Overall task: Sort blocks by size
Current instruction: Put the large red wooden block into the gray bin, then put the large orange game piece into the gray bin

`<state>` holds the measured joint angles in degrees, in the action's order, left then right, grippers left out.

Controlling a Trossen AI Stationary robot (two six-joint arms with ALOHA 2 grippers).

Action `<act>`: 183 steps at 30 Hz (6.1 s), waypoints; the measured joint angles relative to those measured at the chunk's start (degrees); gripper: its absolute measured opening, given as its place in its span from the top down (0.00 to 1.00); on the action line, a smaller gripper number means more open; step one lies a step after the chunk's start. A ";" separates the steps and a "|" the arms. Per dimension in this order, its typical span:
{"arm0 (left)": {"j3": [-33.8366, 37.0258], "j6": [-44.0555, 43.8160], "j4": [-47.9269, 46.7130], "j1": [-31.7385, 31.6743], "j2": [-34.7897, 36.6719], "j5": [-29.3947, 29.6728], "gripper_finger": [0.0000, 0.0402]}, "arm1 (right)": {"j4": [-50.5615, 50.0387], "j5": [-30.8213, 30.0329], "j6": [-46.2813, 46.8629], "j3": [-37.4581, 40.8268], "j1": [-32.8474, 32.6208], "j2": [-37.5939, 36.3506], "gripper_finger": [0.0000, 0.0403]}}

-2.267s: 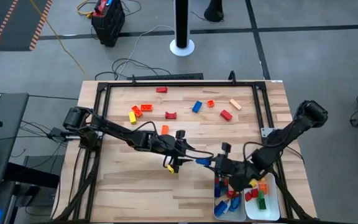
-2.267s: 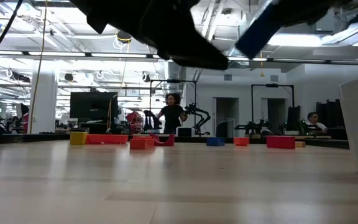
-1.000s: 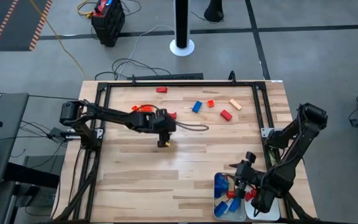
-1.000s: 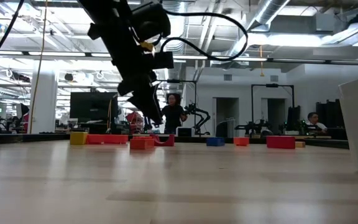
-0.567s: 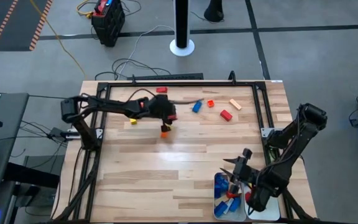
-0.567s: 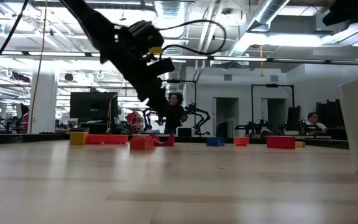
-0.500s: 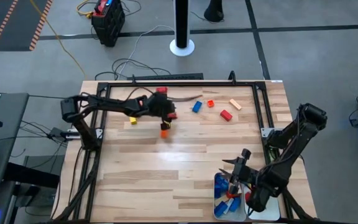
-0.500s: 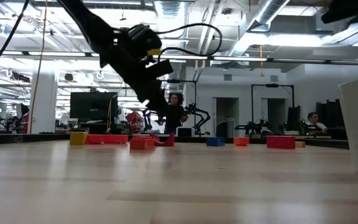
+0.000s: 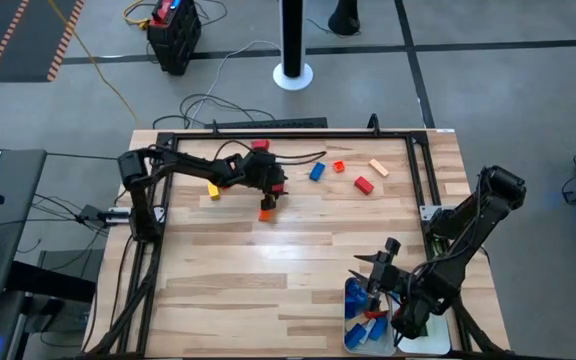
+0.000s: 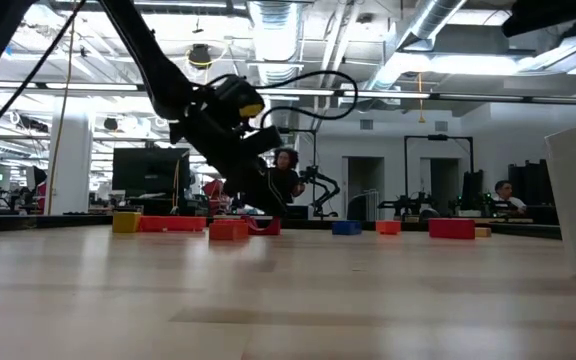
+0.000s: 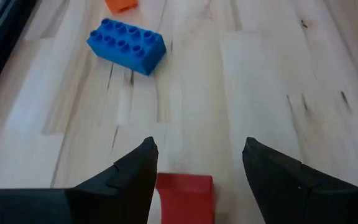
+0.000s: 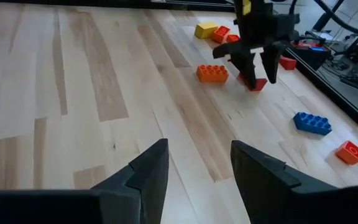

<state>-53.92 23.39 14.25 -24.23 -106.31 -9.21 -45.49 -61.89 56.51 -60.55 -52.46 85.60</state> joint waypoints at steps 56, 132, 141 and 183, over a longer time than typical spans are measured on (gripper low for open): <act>-0.08 -11.89 37.49 32.17 7.99 -1.64 0.70 | 45.40 7.47 -35.96 9.31 16.75 0.02 0.39; -0.08 -21.76 -14.57 32.02 18.96 19.28 0.31 | 14.09 23.01 10.91 9.27 -1.62 -1.59 0.31; -0.08 -23.32 -20.50 31.40 18.96 19.04 0.33 | 8.74 22.98 12.02 7.49 -1.45 -1.67 0.31; 9.54 -26.73 -9.08 20.08 9.56 25.75 0.68 | -0.08 0.40 1.06 0.90 4.81 -1.09 0.30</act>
<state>-44.38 -3.34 5.17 -4.15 -96.75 16.54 -45.57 -61.48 57.57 -59.65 -47.65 84.52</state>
